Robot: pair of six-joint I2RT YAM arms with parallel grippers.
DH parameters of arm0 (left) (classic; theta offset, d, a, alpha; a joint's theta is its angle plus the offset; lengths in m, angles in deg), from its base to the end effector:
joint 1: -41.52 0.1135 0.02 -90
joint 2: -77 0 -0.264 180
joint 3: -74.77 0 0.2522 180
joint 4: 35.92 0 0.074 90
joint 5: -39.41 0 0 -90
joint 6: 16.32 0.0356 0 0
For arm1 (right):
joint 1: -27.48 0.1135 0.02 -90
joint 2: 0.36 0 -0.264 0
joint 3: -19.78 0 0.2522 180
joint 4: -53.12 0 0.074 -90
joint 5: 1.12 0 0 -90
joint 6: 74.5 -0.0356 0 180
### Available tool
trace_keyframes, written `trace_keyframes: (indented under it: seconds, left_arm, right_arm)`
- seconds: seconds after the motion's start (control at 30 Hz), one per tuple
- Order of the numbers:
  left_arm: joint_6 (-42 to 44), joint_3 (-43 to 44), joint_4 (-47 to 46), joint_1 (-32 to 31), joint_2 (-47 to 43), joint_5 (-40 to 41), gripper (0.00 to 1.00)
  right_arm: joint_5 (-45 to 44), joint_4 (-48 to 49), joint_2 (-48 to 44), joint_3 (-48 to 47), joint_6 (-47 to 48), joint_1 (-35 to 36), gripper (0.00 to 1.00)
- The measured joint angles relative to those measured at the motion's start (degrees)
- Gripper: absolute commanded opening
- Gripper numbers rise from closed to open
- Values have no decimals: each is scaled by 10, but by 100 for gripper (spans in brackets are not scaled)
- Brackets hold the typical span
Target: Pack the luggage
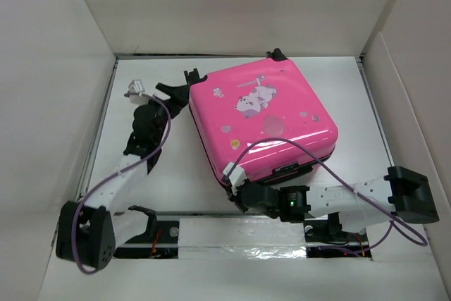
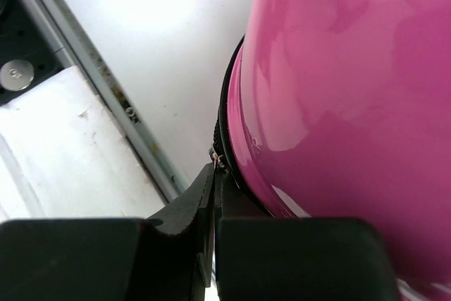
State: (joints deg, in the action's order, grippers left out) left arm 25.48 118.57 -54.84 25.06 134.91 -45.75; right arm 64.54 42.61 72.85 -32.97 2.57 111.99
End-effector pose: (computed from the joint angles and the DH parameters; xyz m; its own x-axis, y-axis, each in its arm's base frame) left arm 0.2247 -0.0633 0.2849 -0.0968 -0.7460 -0.6589 0.1944 0.6351 -0.7476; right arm 0.0406 0.2686 0.2233 -0.2434 -0.4010 -0.8832 -0.8400 0.5424 -0.0149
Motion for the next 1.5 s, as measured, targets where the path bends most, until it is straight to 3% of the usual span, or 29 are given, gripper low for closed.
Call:
trace_keyframes:
  seconds: [0.2, 0.33, 0.73, 1.0, 1.2, 1.27, 1.33, 1.5]
  left_arm:
    - [-9, 191, -3, 45, 224, -78, 87]
    - [-17, 251, 11, 59, 322, -125, 86]
    - [-40, 340, 21, 70, 425, -171, 79]
    - [-110, 377, -70, 75, 490, -198, 73]
    - [-152, 394, -119, 76, 526, -216, 56]
    - [-159, 394, -126, 76, 529, -217, 20]
    - [-167, 389, -143, 76, 534, -219, 0]
    - [-176, 347, -200, 78, 528, -213, 0]
  right_arm:
    - [10, 2, -7, 6, -4, 0, 0]
    - [10, 3, -7, 6, -6, 0, 0]
    - [10, 2, -7, 6, -9, 0, 0]
    - [10, 2, -7, 6, -11, 0, 0]
    - [8, 19, -7, 15, -20, 0, 0]
    - [7, 22, -7, 16, -22, 0, 0]
    - [6, 25, -9, 19, -24, 0, 0]
    - [12, 27, -47, 48, -29, -9, 0]
